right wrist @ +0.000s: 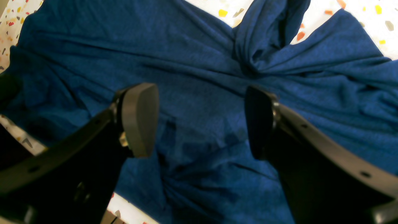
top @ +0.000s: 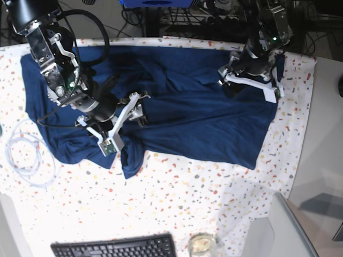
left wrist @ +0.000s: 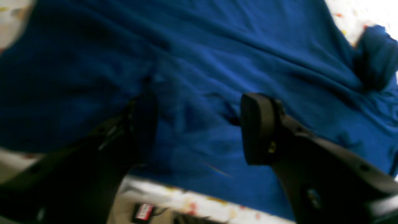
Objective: Layout the t-shirt on the table in an organized manner, then fold the t-shirt properly
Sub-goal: 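Grasp the shirt edges with both grippers and stretch them apart, then grasp the shirt side edges with both grippers at the hem corners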
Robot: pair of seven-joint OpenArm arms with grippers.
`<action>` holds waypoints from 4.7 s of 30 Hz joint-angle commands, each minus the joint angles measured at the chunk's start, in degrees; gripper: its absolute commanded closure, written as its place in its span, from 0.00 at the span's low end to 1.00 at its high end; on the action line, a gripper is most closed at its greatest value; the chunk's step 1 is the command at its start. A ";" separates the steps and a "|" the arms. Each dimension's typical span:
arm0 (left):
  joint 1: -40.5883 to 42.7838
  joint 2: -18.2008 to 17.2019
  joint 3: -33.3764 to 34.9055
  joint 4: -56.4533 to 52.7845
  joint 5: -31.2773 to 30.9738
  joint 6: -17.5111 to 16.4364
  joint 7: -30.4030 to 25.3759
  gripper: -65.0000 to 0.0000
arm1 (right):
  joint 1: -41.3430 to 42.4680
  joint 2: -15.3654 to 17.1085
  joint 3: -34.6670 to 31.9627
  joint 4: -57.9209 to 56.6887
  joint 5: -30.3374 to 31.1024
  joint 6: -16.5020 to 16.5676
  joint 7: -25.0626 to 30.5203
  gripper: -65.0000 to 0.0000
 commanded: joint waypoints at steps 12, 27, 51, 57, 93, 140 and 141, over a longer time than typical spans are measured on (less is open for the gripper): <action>-1.33 -0.16 -0.18 -3.43 -0.18 3.62 -1.07 0.44 | 0.67 1.35 0.30 1.07 0.47 0.42 1.13 0.37; -2.82 -1.39 -0.26 -5.80 -0.18 8.99 -0.81 1.00 | 0.58 1.44 0.30 0.98 0.47 0.42 1.13 0.37; 1.66 -5.17 -3.34 6.68 -0.18 12.94 -1.07 1.00 | 0.58 1.44 0.39 0.80 0.47 0.42 1.22 0.38; 2.45 -5.52 -5.45 6.50 -0.18 12.94 -1.07 1.00 | 0.58 1.44 0.39 0.72 0.47 0.42 1.22 0.38; 6.67 -7.63 -10.29 0.26 -0.18 2.74 -10.39 1.00 | -25.71 -0.23 43.55 -1.22 0.29 17.57 1.04 0.97; -4.93 -7.98 -5.80 -12.75 7.64 -2.53 -18.21 1.00 | 6.91 4.16 37.04 -35.68 -11.49 13.61 1.31 1.00; -4.58 -7.98 -5.80 -12.75 7.64 -2.53 -18.21 1.00 | 7.52 4.16 37.13 -37.35 -12.72 13.61 1.66 1.00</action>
